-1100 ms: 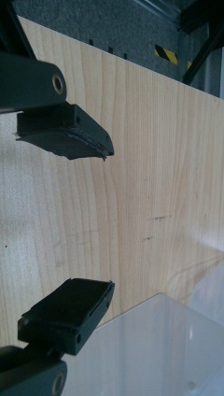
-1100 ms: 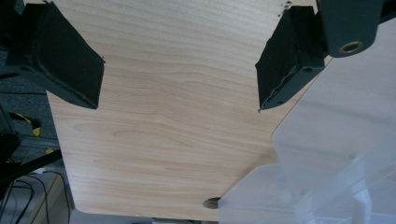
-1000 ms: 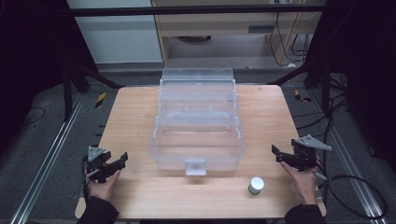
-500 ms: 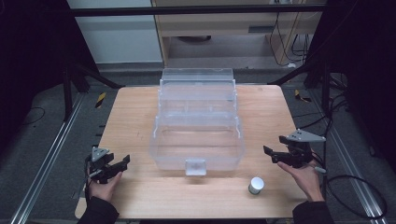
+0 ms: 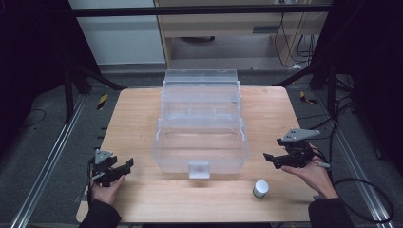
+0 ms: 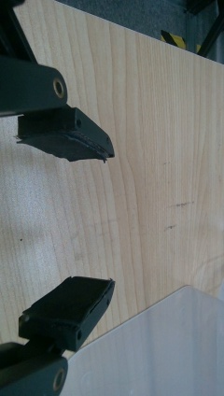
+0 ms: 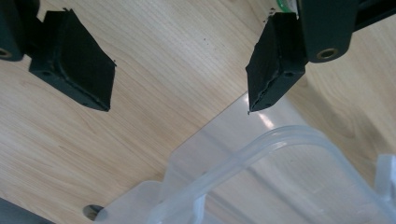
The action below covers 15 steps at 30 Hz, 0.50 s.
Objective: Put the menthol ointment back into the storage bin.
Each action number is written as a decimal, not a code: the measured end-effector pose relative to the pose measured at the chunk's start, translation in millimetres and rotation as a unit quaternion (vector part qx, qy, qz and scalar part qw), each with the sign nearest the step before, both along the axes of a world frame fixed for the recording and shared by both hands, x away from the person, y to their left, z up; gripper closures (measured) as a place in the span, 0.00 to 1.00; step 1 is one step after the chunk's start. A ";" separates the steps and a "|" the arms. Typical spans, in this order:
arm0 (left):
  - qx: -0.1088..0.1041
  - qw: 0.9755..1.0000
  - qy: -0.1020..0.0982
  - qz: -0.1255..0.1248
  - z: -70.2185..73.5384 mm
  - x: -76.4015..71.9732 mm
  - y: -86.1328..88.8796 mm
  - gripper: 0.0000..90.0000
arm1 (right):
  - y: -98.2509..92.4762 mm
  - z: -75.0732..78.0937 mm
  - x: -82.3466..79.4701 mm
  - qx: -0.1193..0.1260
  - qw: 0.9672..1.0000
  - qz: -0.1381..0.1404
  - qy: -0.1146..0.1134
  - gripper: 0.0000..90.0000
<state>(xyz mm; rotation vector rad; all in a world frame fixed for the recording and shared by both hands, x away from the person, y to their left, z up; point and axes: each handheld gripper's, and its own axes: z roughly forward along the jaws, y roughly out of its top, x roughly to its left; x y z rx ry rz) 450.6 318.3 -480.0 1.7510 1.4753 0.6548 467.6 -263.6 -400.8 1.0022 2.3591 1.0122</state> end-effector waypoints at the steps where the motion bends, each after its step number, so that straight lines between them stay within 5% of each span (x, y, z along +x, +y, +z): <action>1: 0.001 1.000 0.001 -0.001 -0.1 0.1 -0.2 0.33 | 1.4 1.3 0.2 -0.005 1.000 0.004 0.004 0.26; 10: 0.003 1.000 0.006 -0.007 -1.1 0.9 -1.4 0.33 | 15.3 13.1 -1.8 -0.045 0.997 0.060 0.031 0.23; 15: 0.007 1.000 0.008 -0.013 -1.8 1.3 -3.3 0.33 | 27.8 19.4 -4.5 -0.078 0.991 0.101 0.050 0.21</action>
